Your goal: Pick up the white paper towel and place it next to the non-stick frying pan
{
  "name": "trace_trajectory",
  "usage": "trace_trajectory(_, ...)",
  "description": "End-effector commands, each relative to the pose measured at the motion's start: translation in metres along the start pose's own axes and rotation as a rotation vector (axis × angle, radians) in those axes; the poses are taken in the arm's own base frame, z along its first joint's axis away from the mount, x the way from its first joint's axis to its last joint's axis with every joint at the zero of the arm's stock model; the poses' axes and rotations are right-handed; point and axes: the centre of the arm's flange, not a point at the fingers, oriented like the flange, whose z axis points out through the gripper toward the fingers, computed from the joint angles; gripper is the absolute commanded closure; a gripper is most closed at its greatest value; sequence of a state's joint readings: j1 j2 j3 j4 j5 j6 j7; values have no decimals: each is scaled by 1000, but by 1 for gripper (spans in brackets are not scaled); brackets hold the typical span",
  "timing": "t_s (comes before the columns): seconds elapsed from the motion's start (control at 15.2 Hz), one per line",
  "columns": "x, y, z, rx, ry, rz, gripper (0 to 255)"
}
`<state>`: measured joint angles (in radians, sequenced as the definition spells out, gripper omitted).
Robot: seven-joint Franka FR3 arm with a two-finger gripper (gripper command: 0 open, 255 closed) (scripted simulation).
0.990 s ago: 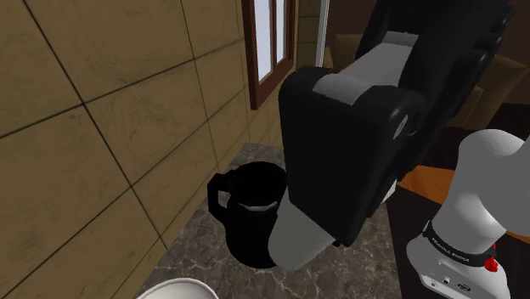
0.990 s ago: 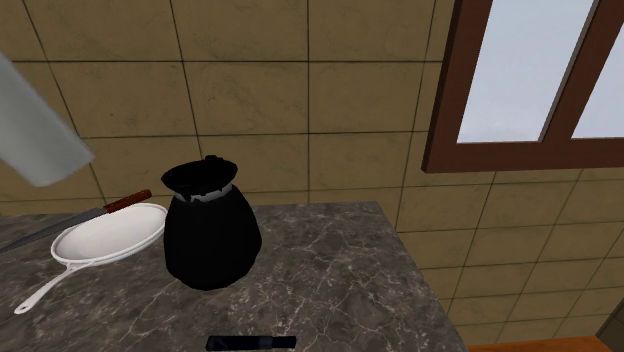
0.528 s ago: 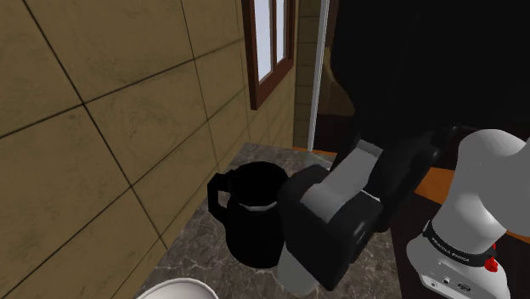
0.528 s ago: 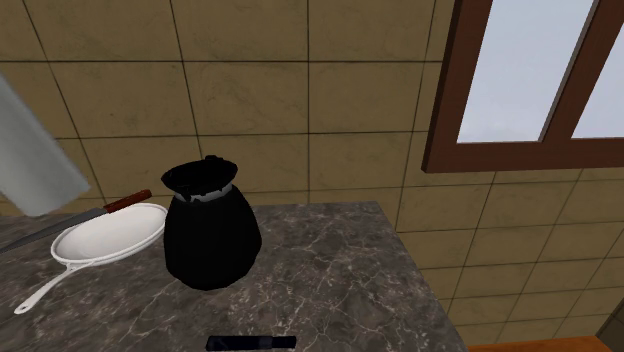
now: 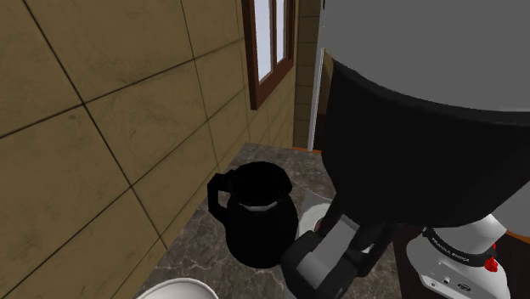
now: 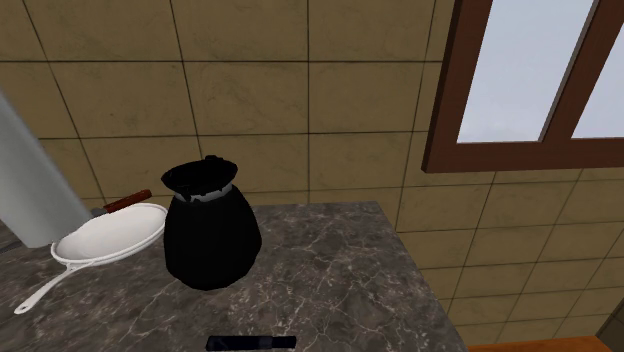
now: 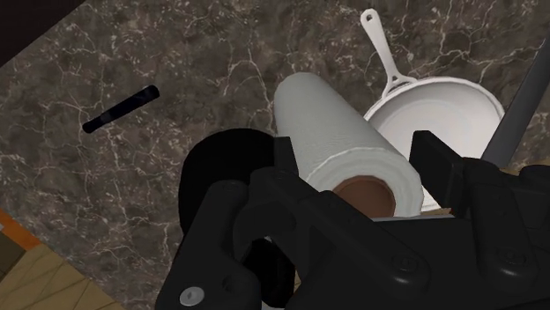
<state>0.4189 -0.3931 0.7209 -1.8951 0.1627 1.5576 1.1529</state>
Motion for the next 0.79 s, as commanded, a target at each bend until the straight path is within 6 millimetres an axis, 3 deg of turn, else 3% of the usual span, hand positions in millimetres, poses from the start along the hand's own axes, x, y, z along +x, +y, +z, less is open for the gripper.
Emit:
trace_trajectory(0.0, -1, 0, 10, 0, 0, 0, 255)
trace_trajectory(0.73, -5, -4, 68, 0, 0, 0, 255)
